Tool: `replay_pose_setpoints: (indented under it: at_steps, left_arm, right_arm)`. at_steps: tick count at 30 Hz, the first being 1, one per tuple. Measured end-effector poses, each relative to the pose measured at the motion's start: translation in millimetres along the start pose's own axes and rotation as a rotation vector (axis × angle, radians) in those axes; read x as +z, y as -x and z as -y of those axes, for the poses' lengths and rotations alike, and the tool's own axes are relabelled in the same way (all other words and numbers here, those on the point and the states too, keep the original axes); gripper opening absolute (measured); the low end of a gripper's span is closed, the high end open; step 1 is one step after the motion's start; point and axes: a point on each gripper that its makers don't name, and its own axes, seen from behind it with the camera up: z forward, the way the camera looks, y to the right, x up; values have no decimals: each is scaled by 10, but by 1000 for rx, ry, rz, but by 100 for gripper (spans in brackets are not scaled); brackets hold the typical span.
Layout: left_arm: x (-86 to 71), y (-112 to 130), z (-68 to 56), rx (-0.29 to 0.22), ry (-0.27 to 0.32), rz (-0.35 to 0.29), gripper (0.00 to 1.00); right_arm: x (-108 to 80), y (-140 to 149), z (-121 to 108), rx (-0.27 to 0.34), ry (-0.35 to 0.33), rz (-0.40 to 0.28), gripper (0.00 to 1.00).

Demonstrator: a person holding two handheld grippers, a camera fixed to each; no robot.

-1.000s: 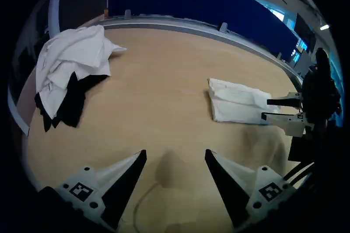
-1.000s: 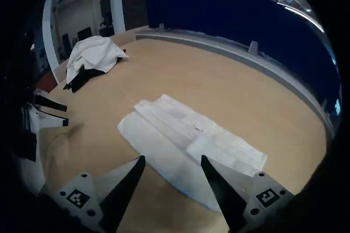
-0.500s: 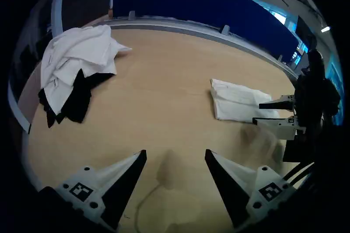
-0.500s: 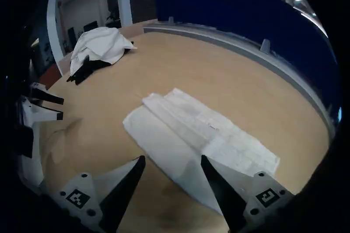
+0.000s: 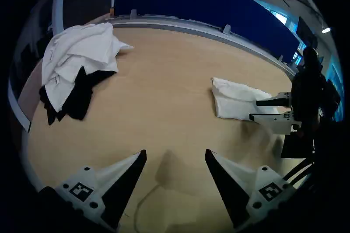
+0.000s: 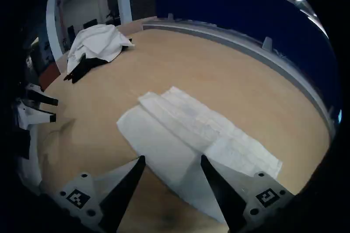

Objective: Fold towel

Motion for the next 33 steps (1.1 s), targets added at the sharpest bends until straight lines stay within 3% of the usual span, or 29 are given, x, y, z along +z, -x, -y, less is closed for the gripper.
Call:
replay_pose_setpoints:
  at_steps: [15, 26, 33]
  left_arm:
    - [-1, 50, 41, -9, -2, 9, 100]
    - [4, 18, 15, 4, 1, 5, 99]
    - [-21, -24, 9, 15, 2, 0, 99]
  right_arm:
    - [83, -373, -384, -30, 44, -9, 99]
    - [-17, -285, -340, -18, 43, -15, 99]
    - [-229, -102, -416, 0, 62, -17, 99]
